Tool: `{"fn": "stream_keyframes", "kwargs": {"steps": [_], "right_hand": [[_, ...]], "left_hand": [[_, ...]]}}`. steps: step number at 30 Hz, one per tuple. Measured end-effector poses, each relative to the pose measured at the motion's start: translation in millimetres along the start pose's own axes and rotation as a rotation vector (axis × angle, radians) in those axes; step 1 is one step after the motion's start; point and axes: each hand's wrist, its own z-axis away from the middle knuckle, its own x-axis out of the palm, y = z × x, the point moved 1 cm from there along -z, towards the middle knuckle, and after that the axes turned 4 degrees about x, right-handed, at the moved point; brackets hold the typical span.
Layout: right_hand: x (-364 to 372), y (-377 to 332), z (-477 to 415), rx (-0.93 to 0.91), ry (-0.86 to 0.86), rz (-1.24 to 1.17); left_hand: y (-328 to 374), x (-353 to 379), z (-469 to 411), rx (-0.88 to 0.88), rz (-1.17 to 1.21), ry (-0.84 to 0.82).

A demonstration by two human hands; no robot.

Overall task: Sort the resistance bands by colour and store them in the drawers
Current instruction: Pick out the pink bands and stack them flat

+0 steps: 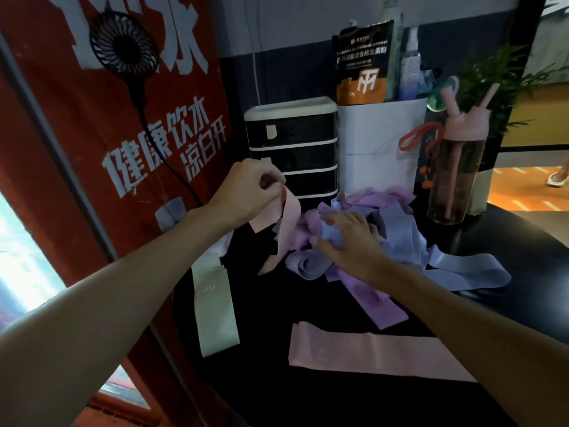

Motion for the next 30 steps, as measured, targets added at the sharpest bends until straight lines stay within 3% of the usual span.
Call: {"fn": "stream_keyframes", "kwargs": {"steps": [3,8,18,22,30], "right_hand": [[-19,-18,0,0.019,0.041,-0.31],[-40,-45,8,0.061,-0.062,-0.679],[-94,-68,26,0.137,-0.017,-0.9],[-107,-67,36,0.099,0.001,-0.799],[-118,-59,49,0.167,-0.066,-0.846]], "left_hand": [[16,-8,4,0.064,0.045,0.014],[40,-22,11,0.132,0.112,0.037],[66,-41,27,0.171,0.156,0.1],[69,-38,34,0.185,0.188,0.112],[76,-19,49,0.151,0.27,0.086]]}}
